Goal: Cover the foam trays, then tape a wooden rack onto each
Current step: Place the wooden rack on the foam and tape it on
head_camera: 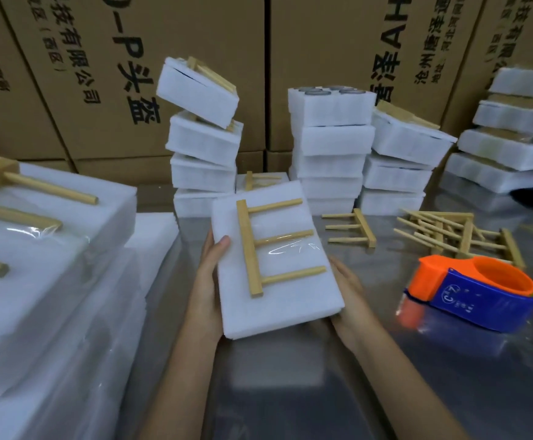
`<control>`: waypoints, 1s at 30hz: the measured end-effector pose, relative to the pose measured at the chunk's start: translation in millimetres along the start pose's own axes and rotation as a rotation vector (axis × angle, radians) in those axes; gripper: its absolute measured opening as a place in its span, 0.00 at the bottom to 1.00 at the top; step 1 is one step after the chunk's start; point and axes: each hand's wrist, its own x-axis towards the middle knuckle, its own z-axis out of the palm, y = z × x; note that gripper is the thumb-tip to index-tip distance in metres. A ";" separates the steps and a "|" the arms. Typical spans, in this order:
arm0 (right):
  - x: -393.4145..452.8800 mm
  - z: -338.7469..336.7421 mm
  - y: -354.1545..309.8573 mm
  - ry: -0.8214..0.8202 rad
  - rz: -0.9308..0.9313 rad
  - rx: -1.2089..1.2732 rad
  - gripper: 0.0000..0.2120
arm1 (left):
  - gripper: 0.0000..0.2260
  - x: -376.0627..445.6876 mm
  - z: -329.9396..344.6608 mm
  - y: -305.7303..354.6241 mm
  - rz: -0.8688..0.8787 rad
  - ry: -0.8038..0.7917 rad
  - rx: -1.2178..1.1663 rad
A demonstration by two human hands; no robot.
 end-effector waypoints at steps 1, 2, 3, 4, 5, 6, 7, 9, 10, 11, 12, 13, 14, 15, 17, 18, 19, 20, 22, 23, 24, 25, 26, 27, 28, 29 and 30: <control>2.1 5.4 1.6 -0.015 0.034 0.049 0.08 | 0.25 1.9 -2.9 -0.5 -0.016 0.006 -0.022; 4.4 9.7 2.3 -0.019 0.062 0.081 0.10 | 0.26 2.8 -4.7 -0.6 -0.032 0.001 -0.047; 6.2 12.2 2.4 -0.028 0.088 0.104 0.11 | 0.27 3.6 -5.6 -1.1 -0.049 -0.012 -0.066; 7.1 13.5 1.9 -0.059 0.109 0.131 0.12 | 0.27 4.3 -6.3 -0.9 -0.060 -0.023 -0.072; 6.6 13.0 0.9 -0.104 0.130 0.168 0.13 | 0.27 5.1 -6.7 -0.7 -0.065 -0.033 -0.069; 5.0 10.4 -0.3 -0.148 0.158 0.203 0.16 | 0.27 5.8 -7.2 -0.7 -0.069 -0.041 -0.064; 3.4 7.4 -1.2 -0.182 0.184 0.232 0.17 | 0.27 6.3 -7.6 -0.8 -0.072 -0.046 -0.059; -0.6 3.4 -2.8 -0.210 0.202 0.242 0.18 | 0.27 6.1 -7.5 -2.1 -0.067 -0.054 -0.052; -2.4 3.3 -2.5 -0.199 0.191 0.219 0.18 | 0.28 5.6 -7.8 -3.0 -0.067 -0.060 -0.055; -3.7 4.4 -2.0 -0.172 0.172 0.190 0.17 | 0.28 5.3 -8.0 -3.6 -0.072 -0.065 -0.062; -4.7 5.5 -1.6 -0.128 0.151 0.158 0.16 | 0.29 4.5 -8.4 -3.5 -0.083 -0.065 -0.074; -5.3 6.5 -1.7 -0.092 0.132 0.121 0.15 | 0.29 4.1 -9.1 -3.1 -0.095 -0.063 -0.088; -5.9 7.1 -2.0 -0.066 0.116 0.085 0.15 | 0.29 4.1 -10.1 -2.8 -0.105 -0.061 -0.096; -6.3 7.0 -2.1 -0.046 0.098 0.052 0.14 | 0.30 4.7 -10.7 -2.9 -0.111 -0.058 -0.096; -6.7 5.2 -0.6 0.008 0.058 -0.002 0.15 | 0.29 4.9 -11.9 -3.2 -0.121 -0.062 -0.081; -7.3 4.3 0.4 0.031 0.040 -0.025 0.17 | 0.28 4.5 -12.0 -3.5 -0.122 -0.066 -0.073; -7.5 3.6 2.0 0.045 0.023 -0.039 0.18 | 0.27 4.4 -11.4 -3.9 -0.112 -0.067 -0.065; -7.9 3.0 3.9 0.054 0.007 -0.051 0.19 | 0.27 4.3 -10.4 -4.2 -0.091 -0.056 -0.055; -5.6 3.2 6.5 0.076 0.000 -0.075 0.22 | 0.27 5.1 -8.8 -5.0 -0.046 -0.018 -0.048; -4.9 4.4 6.1 0.071 0.021 -0.080 0.24 | 0.28 4.9 -9.4 -6.0 -0.034 0.003 -0.060; -3.0 7.2 4.1 0.047 0.057 -0.075 0.27 | 0.28 6.2 -10.2 -6.2 -0.022 0.026 -0.072; -0.9 8.6 3.3 0.006 0.102 -0.066 0.30 | 0.28 6.5 -11.7 -7.2 -0.005 0.051 -0.082; 1.1 8.6 3.1 -0.039 0.141 -0.064 0.32 | 0.27 6.8 -13.3 -7.4 0.012 0.071 -0.085; 1.6 8.2 2.4 -0.076 0.157 -0.065 0.32 | 0.27 7.9 -14.7 -7.5 0.026 0.082 -0.080; 0.7 6.5 1.7 -0.112 0.156 -0.075 0.31 | 0.26 8.7 -15.6 -7.6 0.032 0.087 -0.077; -1.2 4.6 1.3 -0.150 0.143 -0.096 0.29 | 0.26 9.5 -16.3 -8.5 0.032 0.087 -0.073; -3.0 3.1 1.9 -0.178 0.122 -0.122 0.29 | 0.26 10.7 -15.9 -9.6 0.026 0.086 -0.070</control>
